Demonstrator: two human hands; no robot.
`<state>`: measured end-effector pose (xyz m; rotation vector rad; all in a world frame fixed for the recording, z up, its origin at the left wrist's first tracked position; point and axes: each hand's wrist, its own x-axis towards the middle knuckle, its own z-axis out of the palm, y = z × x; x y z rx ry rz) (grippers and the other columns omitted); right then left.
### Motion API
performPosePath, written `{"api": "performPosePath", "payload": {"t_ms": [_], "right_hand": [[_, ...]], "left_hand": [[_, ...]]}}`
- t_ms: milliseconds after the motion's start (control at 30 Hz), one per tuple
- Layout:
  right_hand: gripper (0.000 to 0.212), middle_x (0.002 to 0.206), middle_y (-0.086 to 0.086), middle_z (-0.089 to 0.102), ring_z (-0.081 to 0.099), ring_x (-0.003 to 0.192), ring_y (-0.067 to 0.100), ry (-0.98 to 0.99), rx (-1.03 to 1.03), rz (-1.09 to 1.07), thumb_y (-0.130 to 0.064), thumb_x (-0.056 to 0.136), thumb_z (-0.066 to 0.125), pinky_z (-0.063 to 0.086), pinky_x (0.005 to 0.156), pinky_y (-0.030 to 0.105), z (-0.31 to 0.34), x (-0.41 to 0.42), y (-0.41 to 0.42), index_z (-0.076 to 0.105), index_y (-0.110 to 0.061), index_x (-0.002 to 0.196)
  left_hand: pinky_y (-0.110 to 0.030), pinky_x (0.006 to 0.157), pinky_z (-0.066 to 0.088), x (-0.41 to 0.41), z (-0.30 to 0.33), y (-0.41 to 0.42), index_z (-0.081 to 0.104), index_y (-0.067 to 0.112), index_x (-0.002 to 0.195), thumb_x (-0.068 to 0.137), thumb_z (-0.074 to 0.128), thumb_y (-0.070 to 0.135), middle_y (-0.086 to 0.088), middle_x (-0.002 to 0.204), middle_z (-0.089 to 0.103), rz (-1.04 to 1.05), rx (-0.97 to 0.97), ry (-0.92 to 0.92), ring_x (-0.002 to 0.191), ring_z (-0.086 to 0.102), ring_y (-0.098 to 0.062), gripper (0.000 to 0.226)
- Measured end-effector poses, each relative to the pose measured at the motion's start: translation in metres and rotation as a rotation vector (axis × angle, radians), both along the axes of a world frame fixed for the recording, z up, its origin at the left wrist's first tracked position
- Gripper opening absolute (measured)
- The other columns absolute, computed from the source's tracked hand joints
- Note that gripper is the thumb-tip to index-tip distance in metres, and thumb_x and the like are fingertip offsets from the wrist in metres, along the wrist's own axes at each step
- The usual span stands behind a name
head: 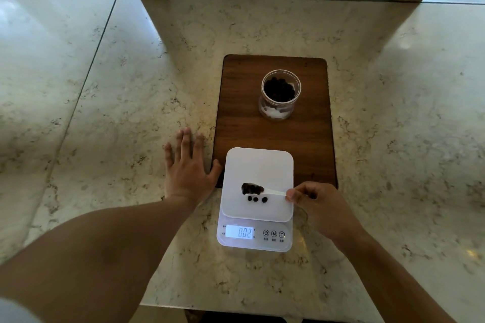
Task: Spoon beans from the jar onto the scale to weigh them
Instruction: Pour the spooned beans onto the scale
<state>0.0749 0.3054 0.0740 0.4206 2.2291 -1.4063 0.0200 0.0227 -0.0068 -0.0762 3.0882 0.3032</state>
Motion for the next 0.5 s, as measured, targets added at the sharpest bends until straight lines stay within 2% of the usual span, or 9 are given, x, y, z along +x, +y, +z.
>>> {"api": "performPosePath", "payload": {"t_ms": [100,233,367,500], "right_hand": [[0.02,0.065,-0.013,0.07,0.055,0.057,0.006,0.018,-0.014,-0.015,-0.028,0.092,0.066,0.044,0.056,0.021,-0.001,0.0002,0.001,0.074,-0.021,0.075],[0.017,0.069,-0.018,0.07,0.058,0.058,-0.004,0.076,0.009,-0.025,-0.029,0.091,0.067,0.043,0.053,0.013,-0.0003,0.0001,0.0026,0.074,-0.026,0.077],[0.015,0.074,-0.018,0.071,0.061,0.063,-0.001,0.133,0.039,-0.047,-0.027,0.091,0.067,0.048,0.06,0.025,-0.0018,0.0001,0.0052,0.074,-0.028,0.078],[0.015,0.075,-0.023,0.071,0.061,0.065,-0.003,0.162,0.045,-0.045,-0.026,0.09,0.067,0.045,0.061,0.024,-0.0028,0.0002,0.0068,0.073,-0.031,0.078]], "left_hand": [[-0.052,0.122,-0.005,-0.0004,0.0005,0.0,0.018,0.014,0.156,0.09,0.028,0.059,-0.016,0.166,0.008,0.001,0.009,-0.001,0.153,-0.008,-0.025,0.081],[-0.051,0.122,-0.005,0.0002,0.0011,-0.0005,0.016,0.014,0.156,0.09,0.027,0.06,-0.015,0.166,0.006,-0.003,0.008,-0.005,0.153,-0.009,-0.024,0.081],[-0.051,0.122,-0.005,0.0001,0.0011,-0.0001,0.015,0.015,0.156,0.09,0.027,0.06,-0.015,0.166,0.005,-0.003,0.0,-0.016,0.153,-0.01,-0.024,0.081],[-0.052,0.122,-0.005,0.0,0.001,-0.0007,0.015,0.015,0.156,0.09,0.028,0.059,-0.015,0.166,0.006,-0.002,-0.001,-0.017,0.153,-0.01,-0.023,0.081]]}}
